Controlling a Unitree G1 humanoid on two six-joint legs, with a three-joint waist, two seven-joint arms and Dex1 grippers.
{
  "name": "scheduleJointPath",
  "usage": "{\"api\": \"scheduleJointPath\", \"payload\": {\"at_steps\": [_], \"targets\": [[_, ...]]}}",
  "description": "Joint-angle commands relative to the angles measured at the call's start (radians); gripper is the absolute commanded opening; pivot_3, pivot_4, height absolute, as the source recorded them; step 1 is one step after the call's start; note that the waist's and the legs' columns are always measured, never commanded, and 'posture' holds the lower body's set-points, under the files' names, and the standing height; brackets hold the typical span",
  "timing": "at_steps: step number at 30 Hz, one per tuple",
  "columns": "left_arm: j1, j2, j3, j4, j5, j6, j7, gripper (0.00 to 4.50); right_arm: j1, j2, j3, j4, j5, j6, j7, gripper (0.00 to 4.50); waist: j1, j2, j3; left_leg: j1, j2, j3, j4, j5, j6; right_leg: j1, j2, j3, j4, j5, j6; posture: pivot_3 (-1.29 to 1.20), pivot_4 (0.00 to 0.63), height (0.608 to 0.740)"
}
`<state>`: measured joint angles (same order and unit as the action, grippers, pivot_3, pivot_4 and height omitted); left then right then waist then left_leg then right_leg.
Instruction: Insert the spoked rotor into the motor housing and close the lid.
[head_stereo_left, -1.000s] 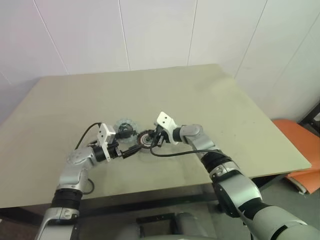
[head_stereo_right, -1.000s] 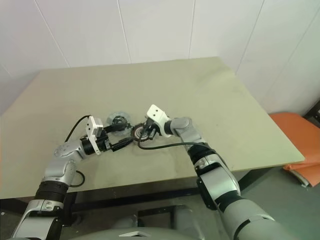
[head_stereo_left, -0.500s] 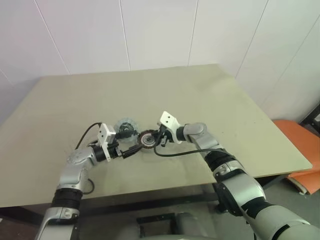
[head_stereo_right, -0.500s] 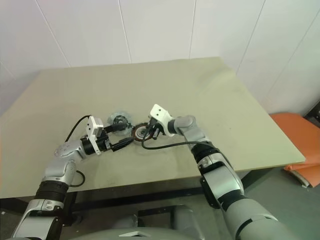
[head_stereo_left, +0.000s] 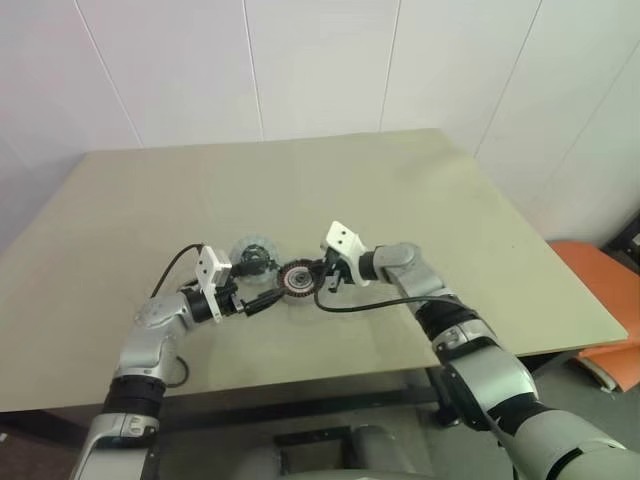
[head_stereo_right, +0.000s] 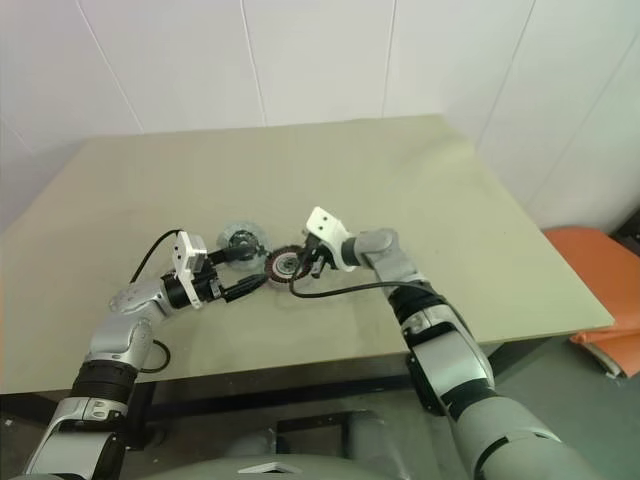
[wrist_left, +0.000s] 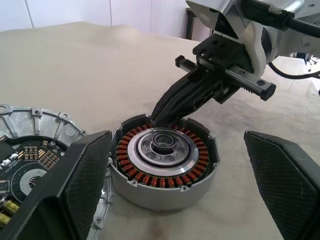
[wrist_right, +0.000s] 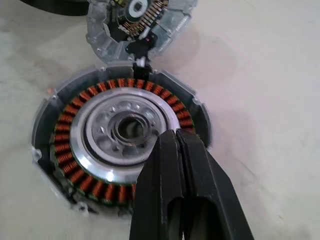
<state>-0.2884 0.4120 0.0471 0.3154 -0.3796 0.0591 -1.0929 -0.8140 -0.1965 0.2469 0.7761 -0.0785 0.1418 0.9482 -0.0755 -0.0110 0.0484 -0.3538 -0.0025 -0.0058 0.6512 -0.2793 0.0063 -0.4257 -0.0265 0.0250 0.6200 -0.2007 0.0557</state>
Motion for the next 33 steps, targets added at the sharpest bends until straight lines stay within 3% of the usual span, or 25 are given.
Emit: {"api": "scheduleJointPath", "payload": {"at_steps": [1, 15, 33], "targets": [[-0.026, 0.009, 0.0, -0.003, 0.0, -0.012, -0.012, 4.5, -0.025, -0.012, -0.011, -0.047, 0.017, 0.011, 0.015, 0.04, 0.005, 0.0, 0.0, 0.0, 0.0, 0.0, 0.0, 0.0, 0.0, 0.0, 0.0, 0.0, 0.0, 0.0, 0.0, 0.0, 0.0, 0.74], [-0.012, 0.019, 0.011, -0.029, -0.016, -0.006, -0.037, 4.5, 0.005, -0.013, 0.01, -0.116, 0.035, 0.07, 0.082, 0.04, 0.006, 0.0, 0.0, 0.0, 0.0, 0.0, 0.0, 0.0, 0.0, 0.0, 0.001, 0.0, 0.0, 0.0, 0.0, 0.0, 0.0, 0.74], [-0.013, 0.015, 0.01, -0.029, -0.015, -0.007, -0.03, 4.5, 0.028, -0.005, 0.044, -0.14, 0.019, 0.069, 0.058, 0.04, 0.006, 0.0, 0.0, 0.0, 0.0, 0.0, 0.0, 0.0, 0.0, 0.0, 0.001, 0.0, 0.0, 0.0, 0.0, 0.0, 0.0, 0.74]]}}
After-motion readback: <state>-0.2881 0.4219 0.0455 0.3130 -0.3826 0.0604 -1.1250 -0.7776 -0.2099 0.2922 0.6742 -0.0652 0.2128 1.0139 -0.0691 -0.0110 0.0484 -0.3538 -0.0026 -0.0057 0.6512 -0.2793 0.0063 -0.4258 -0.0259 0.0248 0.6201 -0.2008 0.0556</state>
